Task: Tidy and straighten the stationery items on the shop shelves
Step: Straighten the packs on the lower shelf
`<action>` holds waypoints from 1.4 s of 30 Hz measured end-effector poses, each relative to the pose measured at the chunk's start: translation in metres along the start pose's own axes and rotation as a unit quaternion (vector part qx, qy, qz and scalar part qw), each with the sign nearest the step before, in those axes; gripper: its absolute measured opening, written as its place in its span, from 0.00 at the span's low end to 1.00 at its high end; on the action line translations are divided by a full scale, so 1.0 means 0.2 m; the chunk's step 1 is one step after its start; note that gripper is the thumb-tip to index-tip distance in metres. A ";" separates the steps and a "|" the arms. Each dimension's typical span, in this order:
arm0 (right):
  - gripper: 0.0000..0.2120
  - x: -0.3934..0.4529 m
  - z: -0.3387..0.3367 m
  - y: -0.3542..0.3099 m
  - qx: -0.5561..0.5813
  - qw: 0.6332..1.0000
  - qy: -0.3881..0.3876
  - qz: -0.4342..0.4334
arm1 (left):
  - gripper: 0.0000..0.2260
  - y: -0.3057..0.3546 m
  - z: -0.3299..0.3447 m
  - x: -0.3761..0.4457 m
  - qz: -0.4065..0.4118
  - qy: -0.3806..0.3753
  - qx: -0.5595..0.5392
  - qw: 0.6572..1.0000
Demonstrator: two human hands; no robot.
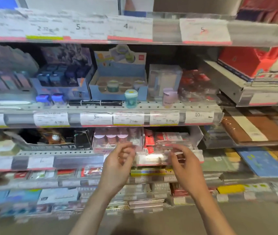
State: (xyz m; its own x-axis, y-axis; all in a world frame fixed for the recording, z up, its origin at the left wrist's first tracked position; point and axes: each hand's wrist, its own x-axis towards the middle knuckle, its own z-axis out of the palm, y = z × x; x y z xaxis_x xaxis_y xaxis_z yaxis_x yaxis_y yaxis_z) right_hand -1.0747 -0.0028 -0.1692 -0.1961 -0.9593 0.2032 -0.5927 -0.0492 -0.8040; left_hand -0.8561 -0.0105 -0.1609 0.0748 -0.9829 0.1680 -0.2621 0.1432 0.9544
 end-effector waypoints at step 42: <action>0.23 0.29 -0.38 0.08 -0.279 0.940 -0.166 -0.101 | 0.17 -0.04 0.33 0.16 0.237 -0.082 0.391 0.885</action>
State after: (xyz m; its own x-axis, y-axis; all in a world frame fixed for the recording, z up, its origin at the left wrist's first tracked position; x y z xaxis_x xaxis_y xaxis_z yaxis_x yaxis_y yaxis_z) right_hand -1.1551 -0.0388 -0.1271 0.1648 -0.9845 0.0598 -0.9274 -0.1753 -0.3304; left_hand -0.9144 -0.0506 -0.1791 -0.3459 -0.8462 0.4054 -0.8177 0.4837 0.3121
